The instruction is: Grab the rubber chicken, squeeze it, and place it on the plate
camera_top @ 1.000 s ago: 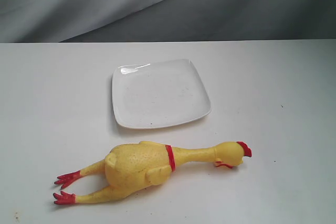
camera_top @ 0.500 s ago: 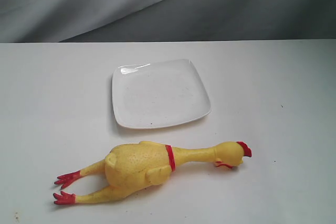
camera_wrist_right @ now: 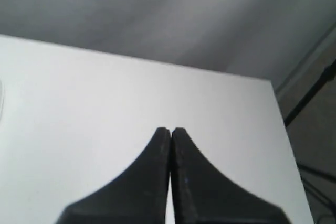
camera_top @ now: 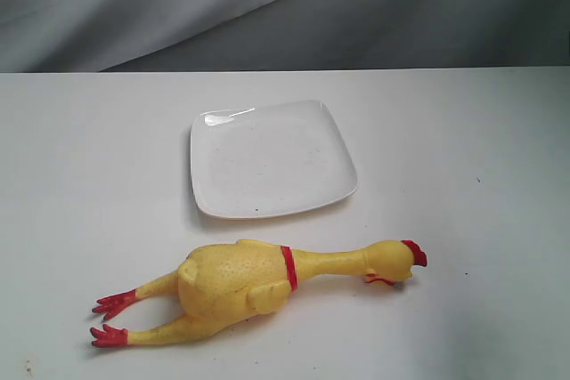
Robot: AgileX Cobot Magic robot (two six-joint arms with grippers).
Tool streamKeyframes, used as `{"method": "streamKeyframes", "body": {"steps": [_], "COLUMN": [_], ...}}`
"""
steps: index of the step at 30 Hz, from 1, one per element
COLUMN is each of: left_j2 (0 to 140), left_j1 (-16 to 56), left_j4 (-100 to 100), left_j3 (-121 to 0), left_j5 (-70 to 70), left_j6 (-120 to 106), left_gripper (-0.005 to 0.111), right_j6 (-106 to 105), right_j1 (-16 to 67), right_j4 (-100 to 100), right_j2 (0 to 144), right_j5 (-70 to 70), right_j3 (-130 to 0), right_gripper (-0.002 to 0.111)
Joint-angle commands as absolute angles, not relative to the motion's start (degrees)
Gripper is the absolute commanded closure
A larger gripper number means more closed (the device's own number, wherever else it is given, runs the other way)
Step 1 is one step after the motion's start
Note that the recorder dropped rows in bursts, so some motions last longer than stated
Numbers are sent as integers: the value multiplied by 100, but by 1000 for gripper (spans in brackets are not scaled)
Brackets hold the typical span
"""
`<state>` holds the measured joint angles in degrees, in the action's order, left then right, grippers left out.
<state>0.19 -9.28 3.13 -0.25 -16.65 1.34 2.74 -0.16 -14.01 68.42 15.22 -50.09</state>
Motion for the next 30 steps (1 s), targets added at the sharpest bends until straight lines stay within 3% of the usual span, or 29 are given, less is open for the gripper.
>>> {"method": "streamKeyframes", "body": {"steps": [1, 9, 16, 25, 27, 30], "left_j2": [0, 0, 0, 0, 0, 0], "left_j1": [-938, -938, -938, -938, -938, -938], "left_j4": [330, 330, 330, 330, 330, 330], "left_j3": [0, 0, 0, 0, 0, 0], "left_j5": [-1634, -1634, -1634, -1634, -1634, -1634], "left_j6": [129, 129, 129, 129, 129, 129], "left_gripper": [107, 107, 107, 107, 107, 107], "right_j6": [-1219, -6616, -7943, -8165, -8210, -8223], "right_j1": [-58, -11, 998, 1911, 2019, 2085], "right_j4": [-197, 4084, 4107, 3960, 3949, 3856], "right_j2": [7513, 8557, 8759, 9308, 9469, 9691], "right_j5": [3023, 5789, 5400, 4848, 4848, 4837], "right_j3": [-5759, -6781, -6768, -6768, -6768, -6768], "right_gripper": [108, 108, 108, 108, 103, 82]}}
